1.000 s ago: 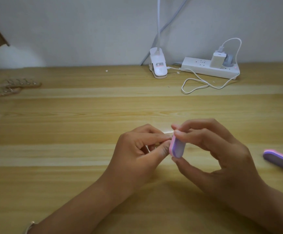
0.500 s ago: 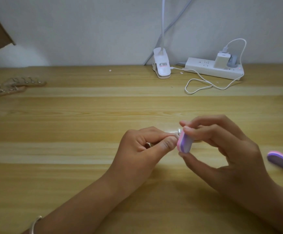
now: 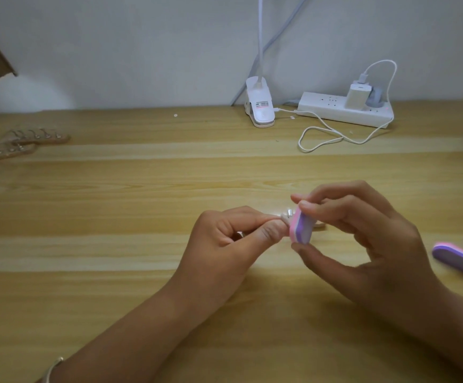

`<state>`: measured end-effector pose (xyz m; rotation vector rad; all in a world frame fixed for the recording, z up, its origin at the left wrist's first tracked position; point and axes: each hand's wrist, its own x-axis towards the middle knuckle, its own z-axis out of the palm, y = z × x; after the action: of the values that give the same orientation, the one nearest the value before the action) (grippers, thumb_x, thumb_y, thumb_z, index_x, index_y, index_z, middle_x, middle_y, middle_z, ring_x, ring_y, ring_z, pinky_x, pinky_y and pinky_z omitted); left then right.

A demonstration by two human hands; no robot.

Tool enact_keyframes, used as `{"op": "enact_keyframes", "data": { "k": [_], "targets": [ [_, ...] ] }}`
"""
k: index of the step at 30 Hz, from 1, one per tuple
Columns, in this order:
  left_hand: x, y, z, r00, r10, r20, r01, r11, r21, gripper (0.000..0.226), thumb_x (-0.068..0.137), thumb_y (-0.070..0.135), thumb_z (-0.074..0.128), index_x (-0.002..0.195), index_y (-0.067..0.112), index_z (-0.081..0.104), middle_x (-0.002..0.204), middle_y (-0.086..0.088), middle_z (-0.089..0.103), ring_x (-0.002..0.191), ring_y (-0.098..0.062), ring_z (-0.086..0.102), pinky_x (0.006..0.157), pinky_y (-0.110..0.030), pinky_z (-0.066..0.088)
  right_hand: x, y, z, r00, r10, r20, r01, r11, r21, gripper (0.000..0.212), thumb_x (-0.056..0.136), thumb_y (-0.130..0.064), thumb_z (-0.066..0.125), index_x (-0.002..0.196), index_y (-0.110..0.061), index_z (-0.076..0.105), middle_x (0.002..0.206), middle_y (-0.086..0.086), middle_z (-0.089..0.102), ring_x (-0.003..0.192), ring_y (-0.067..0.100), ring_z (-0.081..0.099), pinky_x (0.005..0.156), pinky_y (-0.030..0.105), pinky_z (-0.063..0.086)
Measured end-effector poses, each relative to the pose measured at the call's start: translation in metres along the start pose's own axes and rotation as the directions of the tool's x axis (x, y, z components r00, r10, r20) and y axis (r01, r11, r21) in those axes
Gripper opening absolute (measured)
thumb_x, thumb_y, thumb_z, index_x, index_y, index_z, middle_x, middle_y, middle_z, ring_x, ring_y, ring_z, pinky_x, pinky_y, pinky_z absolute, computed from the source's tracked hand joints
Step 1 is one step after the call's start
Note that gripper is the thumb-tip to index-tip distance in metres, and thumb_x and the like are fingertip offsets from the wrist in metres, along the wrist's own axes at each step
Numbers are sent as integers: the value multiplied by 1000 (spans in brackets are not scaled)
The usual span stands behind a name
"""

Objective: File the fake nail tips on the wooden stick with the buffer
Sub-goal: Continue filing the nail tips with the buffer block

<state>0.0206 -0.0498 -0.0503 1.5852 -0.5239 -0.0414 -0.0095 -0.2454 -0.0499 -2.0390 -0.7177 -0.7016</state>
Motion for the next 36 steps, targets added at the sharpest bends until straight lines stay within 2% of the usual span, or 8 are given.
{"op": "enact_keyframes", "data": {
  "k": [3, 9, 14, 16, 21, 27, 33, 36],
  "targets": [
    [0, -1, 0, 1000, 9, 25, -9, 1000, -10, 15, 86, 24, 68, 91, 16, 80, 73, 3, 70, 67, -19, 58, 61, -31, 46, -3, -3, 4, 998, -65, 23, 65, 998, 12, 24, 84, -10, 76, 105, 1, 69, 113, 10, 61, 117, 20, 67, 89, 33, 57],
    [0, 3, 1, 1000, 4, 21, -4, 1000, -19, 16, 86, 20, 68, 76, 11, 77, 78, 1, 75, 69, 1, 63, 65, -8, 43, 4, 11, -7, 997, 80, -20, -79, 996, 31, 33, 82, -13, 79, 109, 1, 67, 114, 11, 60, 113, 27, 67, 91, 37, 59],
    [-1, 3, 1, 1000, -4, 18, 4, 1000, 14, 18, 86, 24, 66, 83, 12, 80, 69, 0, 72, 59, -4, 54, 57, -17, 44, 4, 3, -6, 999, 51, 9, -51, 998, 37, 31, 85, -21, 77, 108, -3, 68, 114, 7, 65, 112, 22, 67, 93, 30, 56],
    [-2, 4, 2, 1000, 7, 23, -8, 1000, 25, 17, 87, 21, 66, 84, 12, 80, 69, 1, 72, 58, -3, 53, 56, -18, 44, 5, 0, -6, 1000, 15, 27, -14, 1000, -23, 28, 85, -23, 75, 107, -6, 70, 113, 4, 67, 111, 14, 66, 90, 18, 50],
    [-1, 0, 1, 1000, 29, 2, -29, 998, 50, 25, 86, 32, 69, 80, 10, 78, 68, -14, 69, 62, -39, 53, 53, -36, 42, 4, 3, -5, 1000, 25, 10, -24, 996, -92, 22, 79, -12, 80, 98, -3, 73, 107, 8, 66, 105, 9, 65, 83, 6, 42],
    [-2, 1, 1, 999, 27, 17, -28, 998, 63, 17, 88, 25, 67, 79, 16, 79, 67, 4, 71, 56, -3, 53, 55, -18, 45, 2, 2, -5, 1000, -1, -10, 0, 995, -102, 17, 81, -13, 80, 92, -2, 73, 105, 10, 64, 108, 8, 65, 90, 14, 48],
    [-2, 5, 2, 998, 50, 31, -51, 997, 61, 16, 89, 19, 63, 87, 18, 79, 59, 15, 64, 54, 0, 53, 56, -14, 44, -1, -1, 0, 997, -73, 2, 73, 992, -101, 14, 85, -12, 77, 93, -2, 73, 108, 13, 63, 103, 10, 65, 88, 19, 51],
    [-2, 5, 3, 999, 38, 21, -39, 997, 63, 17, 89, 20, 63, 82, 19, 79, 66, 5, 70, 54, -2, 53, 56, -18, 46, 1, 4, -5, 999, -43, -9, 41, 991, -128, 13, 80, -6, 79, 90, -1, 73, 105, 15, 62, 104, 8, 64, 90, 14, 48]
  ]
}}
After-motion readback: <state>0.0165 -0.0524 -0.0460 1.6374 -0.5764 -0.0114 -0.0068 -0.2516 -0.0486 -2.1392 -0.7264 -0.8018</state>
